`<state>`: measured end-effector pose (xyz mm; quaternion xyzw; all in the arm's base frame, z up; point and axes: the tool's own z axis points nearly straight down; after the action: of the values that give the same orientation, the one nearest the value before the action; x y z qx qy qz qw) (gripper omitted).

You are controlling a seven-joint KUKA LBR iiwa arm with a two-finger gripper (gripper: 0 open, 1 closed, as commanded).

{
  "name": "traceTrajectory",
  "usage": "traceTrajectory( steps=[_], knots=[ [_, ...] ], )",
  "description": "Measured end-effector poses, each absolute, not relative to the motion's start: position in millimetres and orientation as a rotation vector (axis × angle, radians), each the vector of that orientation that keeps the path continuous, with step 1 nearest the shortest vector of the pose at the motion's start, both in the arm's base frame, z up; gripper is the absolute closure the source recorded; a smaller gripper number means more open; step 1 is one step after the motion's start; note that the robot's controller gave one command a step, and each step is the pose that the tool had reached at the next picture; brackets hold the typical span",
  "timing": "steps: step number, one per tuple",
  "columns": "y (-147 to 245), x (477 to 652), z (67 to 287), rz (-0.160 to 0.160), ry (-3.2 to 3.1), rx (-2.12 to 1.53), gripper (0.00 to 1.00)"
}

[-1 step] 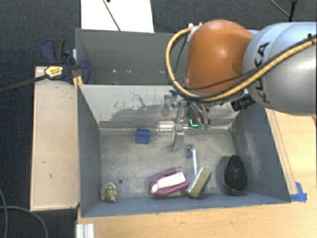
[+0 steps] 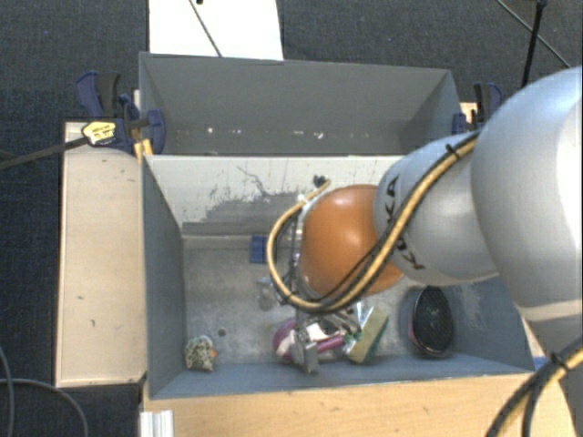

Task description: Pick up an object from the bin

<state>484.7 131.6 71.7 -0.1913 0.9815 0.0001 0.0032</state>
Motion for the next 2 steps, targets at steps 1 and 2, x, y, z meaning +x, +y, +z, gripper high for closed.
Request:
traceTrajectory(
  steps=[1, 2],
  knots=[
    [94.5, 479.9, 101.7, 0.0, 3.089, -0.549, 0.0],
    [77.4, 479.4, 112.3, 0.001, 3.101, -0.463, 0.0]
  ],
)
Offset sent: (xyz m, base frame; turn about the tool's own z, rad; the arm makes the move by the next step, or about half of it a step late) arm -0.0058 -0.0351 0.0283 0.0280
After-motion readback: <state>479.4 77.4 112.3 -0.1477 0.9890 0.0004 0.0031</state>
